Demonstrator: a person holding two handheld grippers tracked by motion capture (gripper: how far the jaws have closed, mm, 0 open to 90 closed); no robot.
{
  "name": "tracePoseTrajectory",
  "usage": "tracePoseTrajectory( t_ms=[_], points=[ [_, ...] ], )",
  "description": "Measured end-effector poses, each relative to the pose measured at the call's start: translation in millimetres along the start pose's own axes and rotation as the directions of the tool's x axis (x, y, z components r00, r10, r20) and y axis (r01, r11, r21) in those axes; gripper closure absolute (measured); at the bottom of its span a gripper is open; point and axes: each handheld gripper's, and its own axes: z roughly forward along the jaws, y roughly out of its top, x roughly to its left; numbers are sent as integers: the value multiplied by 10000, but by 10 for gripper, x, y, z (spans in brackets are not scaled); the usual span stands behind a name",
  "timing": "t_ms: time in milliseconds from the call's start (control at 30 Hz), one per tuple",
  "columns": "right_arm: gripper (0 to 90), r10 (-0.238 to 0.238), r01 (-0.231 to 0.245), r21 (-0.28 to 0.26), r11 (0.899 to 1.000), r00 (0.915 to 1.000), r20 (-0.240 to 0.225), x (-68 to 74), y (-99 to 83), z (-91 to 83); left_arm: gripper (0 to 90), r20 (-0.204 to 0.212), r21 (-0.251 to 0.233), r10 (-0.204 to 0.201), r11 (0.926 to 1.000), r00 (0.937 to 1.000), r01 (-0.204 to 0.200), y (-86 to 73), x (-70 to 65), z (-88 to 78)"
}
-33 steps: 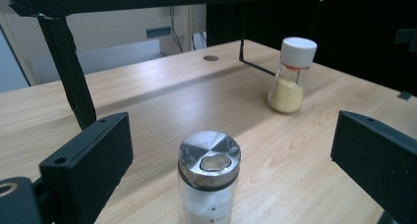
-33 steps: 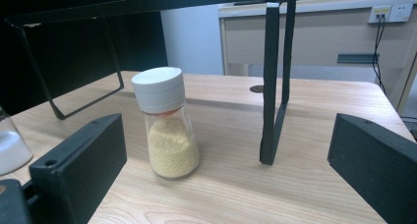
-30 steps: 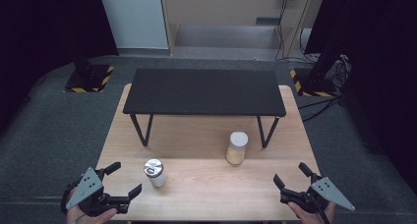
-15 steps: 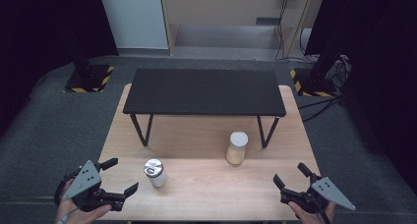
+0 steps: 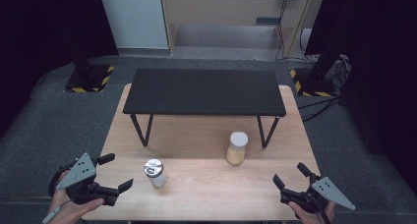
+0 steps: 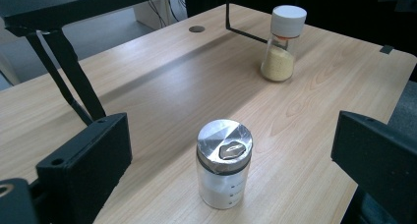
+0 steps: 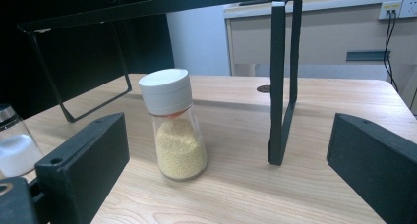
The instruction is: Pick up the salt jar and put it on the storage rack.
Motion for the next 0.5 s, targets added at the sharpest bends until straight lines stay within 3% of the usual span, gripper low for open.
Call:
tracePoseTrajectory(
  t_ms=[267,500],
  points=[
    [23,5,-5,-50,10000,10000,20,-2,-5,-4,13,197,392,-152,9991,9997,144,15,98,109],
    [23,-20,20,-36,10000,10000,-11,-7,-6,0,23,370,770,-5,9970,9993,-24,87,131,205]
  ],
)
